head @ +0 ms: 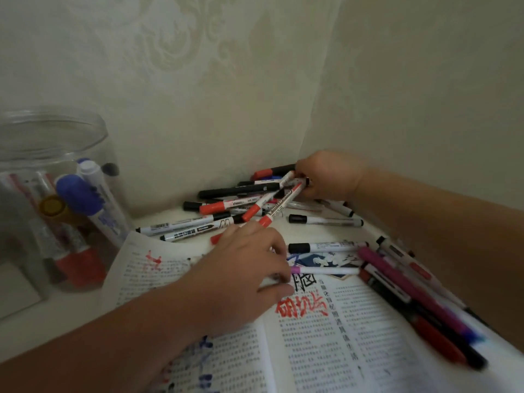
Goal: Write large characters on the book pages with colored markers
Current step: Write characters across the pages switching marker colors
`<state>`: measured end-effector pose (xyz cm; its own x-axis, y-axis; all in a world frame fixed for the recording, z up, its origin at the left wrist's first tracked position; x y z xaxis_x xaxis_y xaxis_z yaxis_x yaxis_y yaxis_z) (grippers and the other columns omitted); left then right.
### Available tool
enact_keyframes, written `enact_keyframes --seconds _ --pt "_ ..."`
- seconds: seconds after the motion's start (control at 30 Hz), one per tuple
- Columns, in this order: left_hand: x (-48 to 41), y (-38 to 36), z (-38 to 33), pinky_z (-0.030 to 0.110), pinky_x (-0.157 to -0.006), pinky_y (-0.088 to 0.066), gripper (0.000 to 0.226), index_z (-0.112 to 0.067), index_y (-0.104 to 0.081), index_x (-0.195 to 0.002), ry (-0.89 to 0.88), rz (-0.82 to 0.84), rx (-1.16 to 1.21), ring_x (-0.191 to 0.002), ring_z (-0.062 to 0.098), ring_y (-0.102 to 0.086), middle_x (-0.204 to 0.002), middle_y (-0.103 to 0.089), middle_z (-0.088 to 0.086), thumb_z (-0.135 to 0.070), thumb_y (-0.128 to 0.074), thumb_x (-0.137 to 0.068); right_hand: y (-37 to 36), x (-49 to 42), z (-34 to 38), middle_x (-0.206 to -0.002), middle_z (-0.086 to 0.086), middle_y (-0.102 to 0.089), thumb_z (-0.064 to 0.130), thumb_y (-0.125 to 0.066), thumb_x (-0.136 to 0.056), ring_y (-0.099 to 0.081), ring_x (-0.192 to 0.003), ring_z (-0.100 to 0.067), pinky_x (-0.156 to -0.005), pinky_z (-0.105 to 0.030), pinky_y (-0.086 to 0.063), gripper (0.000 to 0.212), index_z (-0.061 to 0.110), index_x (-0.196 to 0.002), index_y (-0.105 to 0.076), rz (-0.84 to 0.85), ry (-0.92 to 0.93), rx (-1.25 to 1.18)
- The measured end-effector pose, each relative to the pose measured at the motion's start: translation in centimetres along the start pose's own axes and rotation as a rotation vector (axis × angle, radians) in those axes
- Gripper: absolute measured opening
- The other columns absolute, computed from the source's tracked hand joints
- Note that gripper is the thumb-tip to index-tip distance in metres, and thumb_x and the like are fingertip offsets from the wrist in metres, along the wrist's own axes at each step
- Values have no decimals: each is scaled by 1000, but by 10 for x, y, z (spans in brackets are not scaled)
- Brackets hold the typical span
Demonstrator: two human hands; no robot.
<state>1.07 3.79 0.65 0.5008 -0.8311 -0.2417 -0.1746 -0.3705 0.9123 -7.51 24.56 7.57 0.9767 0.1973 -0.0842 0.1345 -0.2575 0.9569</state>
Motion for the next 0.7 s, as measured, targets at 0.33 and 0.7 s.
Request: enact_keyframes --seconds 0.33,0.7 --pt "2 -2 1 35 -118 -4 62 -43 -37 -150 144 116 -60 -138 -3 -14 -150 -29 -28 -72 -30 -95 48 37 -44 -78 -2 -61 30 -70 -88 -57 -67 -20 -58 -30 -45 16 17 -85 -60 47 -209 57" --pt "0 7 14 21 -96 -43 16 -37 -71 -106 263 -193 85 -103 -1 -52 -105 -59 -23 -28 -59 -100 70 120 12 -53 -5 -51 22 -74 -90 -45 -38 -21 -39 -24 -37 24 4 -82 -60 -573 -510 -1440"
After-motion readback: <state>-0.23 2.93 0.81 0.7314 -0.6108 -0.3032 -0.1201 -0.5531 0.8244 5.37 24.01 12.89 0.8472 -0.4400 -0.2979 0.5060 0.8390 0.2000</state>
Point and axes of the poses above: each hand's wrist, its own x-axis away from the middle knuckle, its own y-axis out of the back of the hand, z = x × y, the point moved 4 cm from there along -x, towards the middle knuckle
